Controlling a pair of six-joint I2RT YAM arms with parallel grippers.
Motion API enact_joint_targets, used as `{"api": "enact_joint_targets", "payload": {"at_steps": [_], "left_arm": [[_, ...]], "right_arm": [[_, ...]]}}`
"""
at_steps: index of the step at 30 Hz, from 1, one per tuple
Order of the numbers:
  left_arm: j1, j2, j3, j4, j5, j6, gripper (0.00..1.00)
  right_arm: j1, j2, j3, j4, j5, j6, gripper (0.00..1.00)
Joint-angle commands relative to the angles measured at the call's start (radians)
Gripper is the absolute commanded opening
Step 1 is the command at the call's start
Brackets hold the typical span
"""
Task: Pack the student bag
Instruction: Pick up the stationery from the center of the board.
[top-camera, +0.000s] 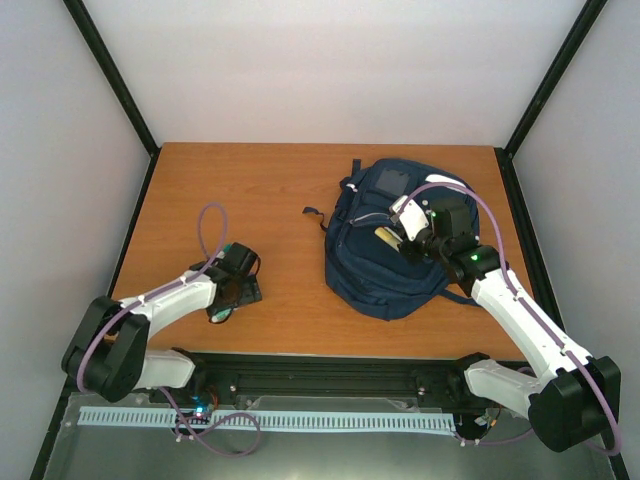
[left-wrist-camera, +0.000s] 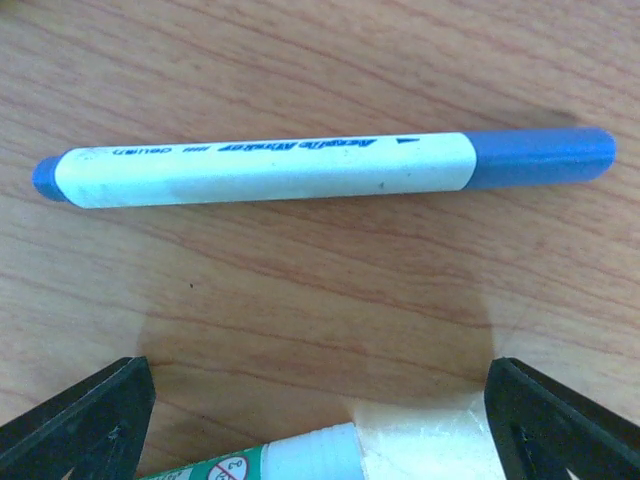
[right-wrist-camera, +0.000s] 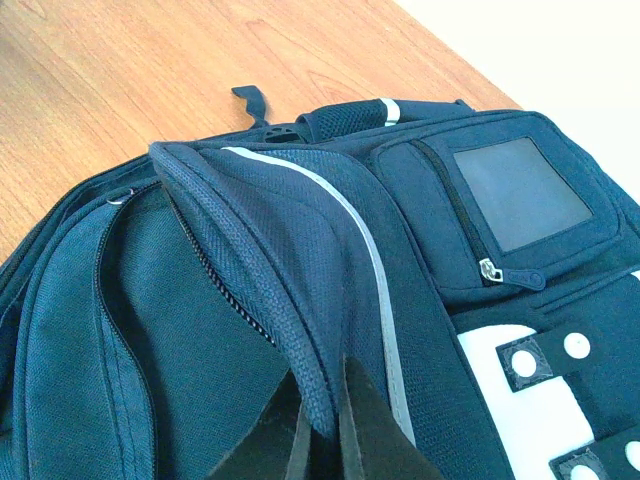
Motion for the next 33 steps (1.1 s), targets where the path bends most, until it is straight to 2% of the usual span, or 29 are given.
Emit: {"api": "enact_joint_targets", "payload": {"at_steps": [1, 5, 9, 18, 33], "left_arm": [[-0.013, -0.041, -0.027, -0.055, 0.025, -0.035, 0.93], [-0.015, -0.121, 0.011, -0.147, -0.047, -0.104, 0.93], [-0.014, -0.137, 0.034, -0.211, -0.084, -0.124, 0.92], [-0.026, -0.041, 0.015, -0.163, -0.016, -0.084, 0.93], [-0.103, -0.049, -0.013, -0.141, 0.055, -0.091, 0.9]], "right_arm": [[-0.001, -0.02, 0.011, 0.1, -0.04, 0.003, 0.03], [-0.001, -0.018, 0.012, 0.097, -0.041, 0.002, 0.03], [-0.001, -0.021, 0.012, 0.097, -0.042, 0.002, 0.03], [-0.001, -0.024, 0.012, 0.097, -0.044, 0.001, 0.03], [-0.001, -0.017, 0.014, 0.097, -0.044, -0.001, 0.03]]}}
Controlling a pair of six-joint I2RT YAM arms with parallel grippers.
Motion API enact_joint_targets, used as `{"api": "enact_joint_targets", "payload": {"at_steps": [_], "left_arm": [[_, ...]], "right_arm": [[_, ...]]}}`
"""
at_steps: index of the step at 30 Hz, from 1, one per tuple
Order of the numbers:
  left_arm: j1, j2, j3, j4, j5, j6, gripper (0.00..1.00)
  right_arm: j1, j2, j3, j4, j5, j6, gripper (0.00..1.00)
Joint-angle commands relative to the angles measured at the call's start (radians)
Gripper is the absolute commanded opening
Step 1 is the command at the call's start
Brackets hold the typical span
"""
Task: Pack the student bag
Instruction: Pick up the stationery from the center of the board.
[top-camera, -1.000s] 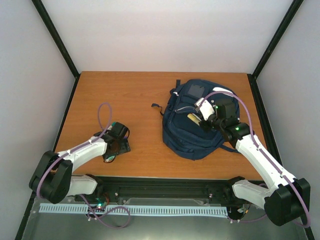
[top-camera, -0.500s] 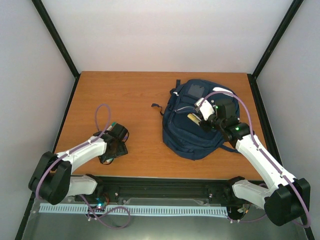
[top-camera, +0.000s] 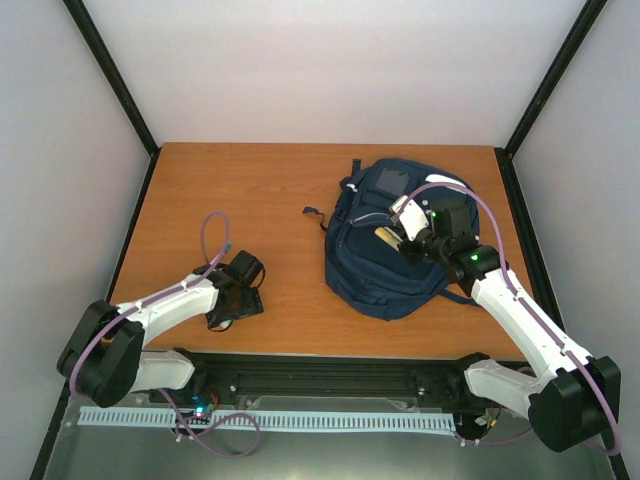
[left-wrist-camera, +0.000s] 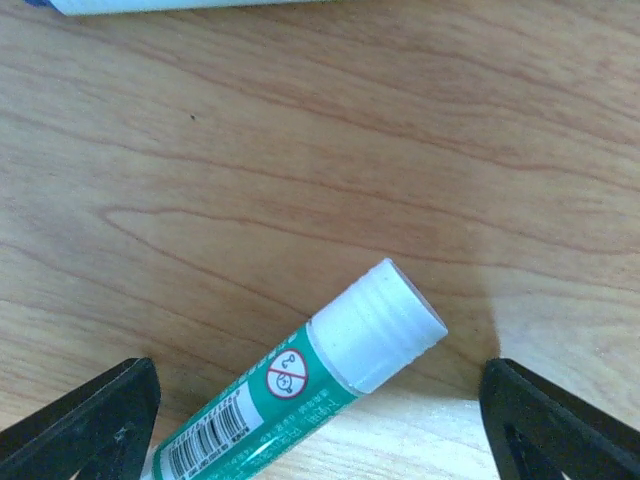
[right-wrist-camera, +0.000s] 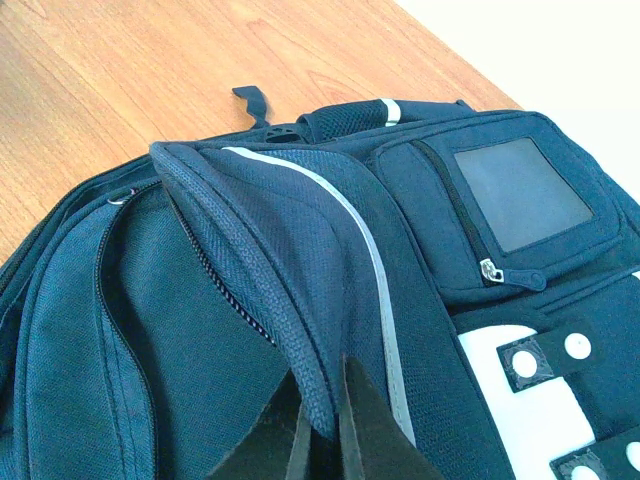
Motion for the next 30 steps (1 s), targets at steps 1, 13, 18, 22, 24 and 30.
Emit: {"api": "enact_joint_targets", "payload": {"at_steps": [1, 13, 18, 22, 24, 30], "left_arm": [[-0.025, -0.006, -0.009, 0.004, 0.02, -0.008, 0.89], [-0.042, -0.013, -0.026, 0.028, 0.067, -0.008, 0.54], [-0.058, -0.017, -0.048, 0.037, 0.11, -0.018, 0.33], [-0.07, -0.025, -0.054, 0.034, 0.134, -0.023, 0.21], [-0.072, -0.034, -0.05, 0.028, 0.14, -0.023, 0.17], [-0.073, -0.067, -0.007, 0.001, 0.17, -0.016, 0.06]], "right_arm": [[-0.001, -0.016, 0.014, 0.097, -0.042, -0.001, 0.03], [-0.001, -0.014, 0.014, 0.094, -0.042, -0.002, 0.03], [-0.001, -0.012, 0.014, 0.094, -0.042, -0.002, 0.03], [-0.001, -0.01, 0.014, 0.094, -0.042, -0.002, 0.03], [-0.001, -0.011, 0.014, 0.094, -0.042, -0.002, 0.03], [-0.001, -0.012, 0.014, 0.094, -0.043, -0.002, 0.03]]}}
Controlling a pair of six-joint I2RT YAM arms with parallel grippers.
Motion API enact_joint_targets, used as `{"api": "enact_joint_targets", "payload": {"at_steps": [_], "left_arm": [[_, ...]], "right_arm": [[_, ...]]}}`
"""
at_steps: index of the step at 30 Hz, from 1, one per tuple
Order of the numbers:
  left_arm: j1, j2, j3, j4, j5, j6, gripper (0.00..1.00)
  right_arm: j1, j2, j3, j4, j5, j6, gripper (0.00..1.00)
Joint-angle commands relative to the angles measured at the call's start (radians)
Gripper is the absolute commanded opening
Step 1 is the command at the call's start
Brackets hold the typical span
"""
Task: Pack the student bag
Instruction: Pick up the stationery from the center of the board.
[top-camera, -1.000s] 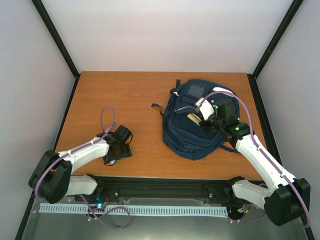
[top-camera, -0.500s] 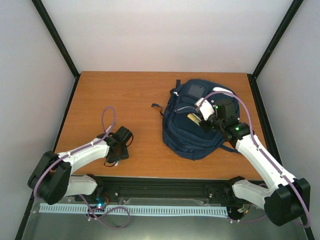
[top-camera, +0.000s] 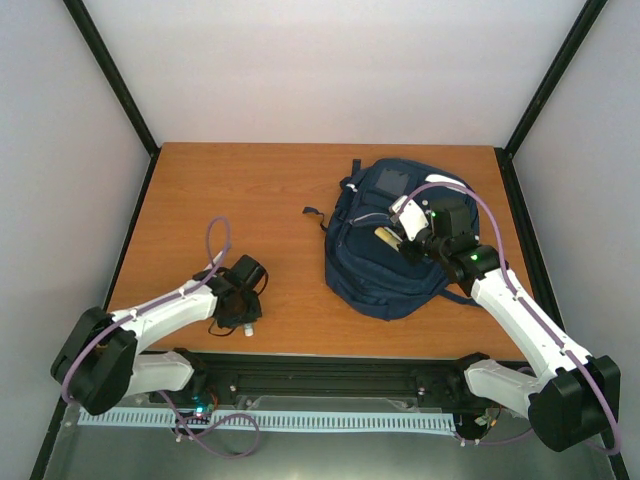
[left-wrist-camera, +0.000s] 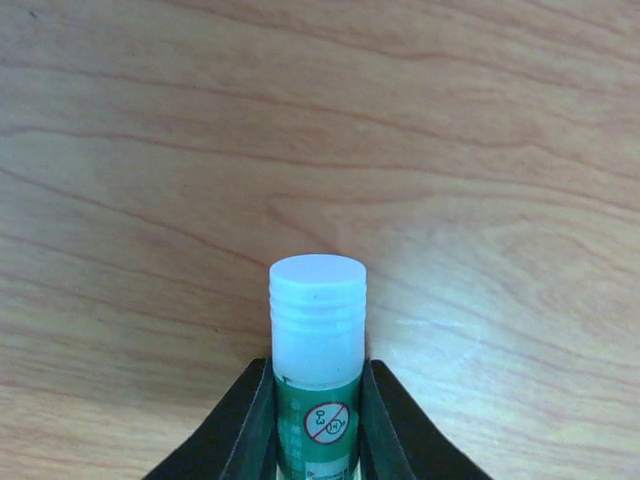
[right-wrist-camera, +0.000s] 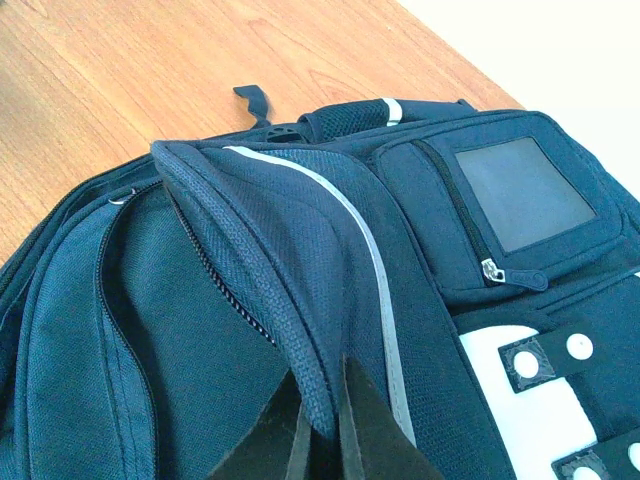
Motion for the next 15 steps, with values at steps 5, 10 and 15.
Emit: {"api": "enact_joint_targets", "payload": {"at_steps": [5, 10, 15], "left_arm": [[-0.029, -0.084, 0.091, 0.021, 0.172, 0.028, 0.05], [-0.158, -0.129, 0.216, 0.23, 0.297, 0.012, 0.04], [-0.214, -0.04, 0.312, 0.491, 0.307, -0.047, 0.01]], "right_arm": [[-0.001, -0.018, 0.016, 0.091, -0.05, 0.006, 0.03], [-0.001, -0.02, 0.03, 0.074, -0.078, 0.023, 0.03], [-0.001, 0.002, 0.129, -0.005, -0.137, 0.048, 0.03]]}}
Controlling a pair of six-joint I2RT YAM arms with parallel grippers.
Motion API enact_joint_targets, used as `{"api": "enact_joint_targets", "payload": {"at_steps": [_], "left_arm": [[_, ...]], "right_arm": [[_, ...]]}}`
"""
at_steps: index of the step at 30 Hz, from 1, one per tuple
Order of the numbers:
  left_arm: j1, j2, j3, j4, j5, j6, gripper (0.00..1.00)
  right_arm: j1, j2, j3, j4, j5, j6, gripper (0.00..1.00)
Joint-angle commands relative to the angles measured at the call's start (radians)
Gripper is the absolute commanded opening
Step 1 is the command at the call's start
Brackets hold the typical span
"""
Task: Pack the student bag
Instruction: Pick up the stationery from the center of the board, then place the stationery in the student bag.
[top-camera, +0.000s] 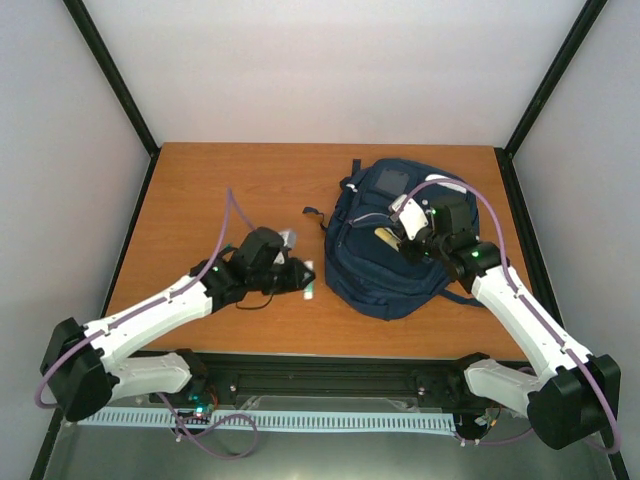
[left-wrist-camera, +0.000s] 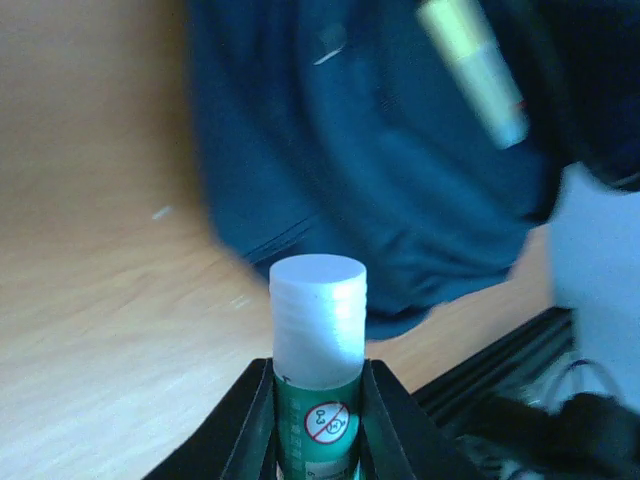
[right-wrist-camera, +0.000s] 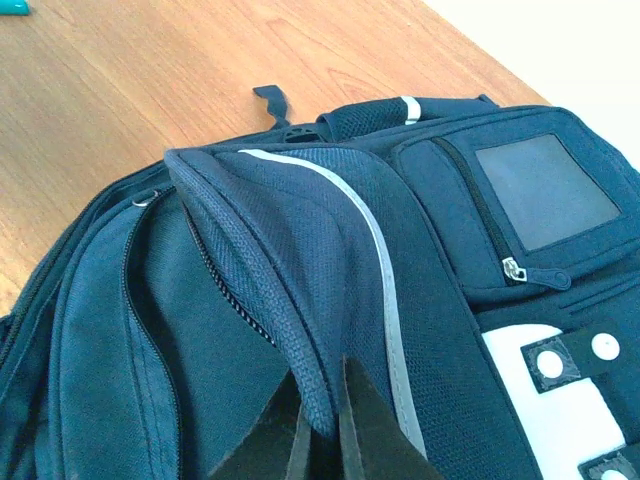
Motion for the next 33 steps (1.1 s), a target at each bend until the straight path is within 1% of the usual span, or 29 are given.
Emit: {"api": "enact_joint_targets", "payload": {"at_steps": [1, 4, 10, 12, 16, 21, 25, 27, 30, 33], "left_arm": [[-0.04, 0.079, 0.102, 0.292, 0.042, -0.067, 0.01], [-0.063, 0.163, 0.174, 0.405, 0.048, -0.13, 0.01], [-0.135, 0.358, 0.311, 0.518, 0.022, -0.195, 0.01], [-0.15, 0.408, 0.328, 0.576, 0.016, -0.265, 0.01], [-0.178, 0.443, 0.295, 0.7, -0.075, -0.427, 0.01], [-0.192, 0.465, 0.318, 0.667, -0.221, -0.552, 0.01], [-0.192, 0.509, 0.331, 0.681, -0.317, -0.656, 0.01], [-0.192, 0.546, 0.373, 0.676, -0.323, -0.652, 0.02], [-0.194, 0.612, 0.499, 0.591, -0.332, -0.609, 0.02], [-0.2, 0.668, 0.548, 0.568, -0.353, -0.613, 0.03]], "right_arm": [[0.002, 0.003, 0.135, 0.011, -0.112, 0.032, 0.03], [0.002, 0.032, 0.215, -0.048, -0.116, 0.026, 0.03], [0.002, 0.076, 0.32, -0.118, -0.128, 0.033, 0.03], [0.002, 0.093, 0.356, -0.141, -0.138, 0.047, 0.03], [0.002, 0.122, 0.412, -0.185, -0.176, 0.076, 0.03], [0.002, 0.137, 0.44, -0.205, -0.181, 0.092, 0.03], [0.002, 0.136, 0.438, -0.202, -0.189, 0.099, 0.03], [0.001, 0.135, 0.436, -0.201, -0.191, 0.099, 0.03], [0.002, 0.13, 0.428, -0.199, -0.196, 0.098, 0.03], [0.002, 0.129, 0.423, -0.198, -0.199, 0.1, 0.03]]}}
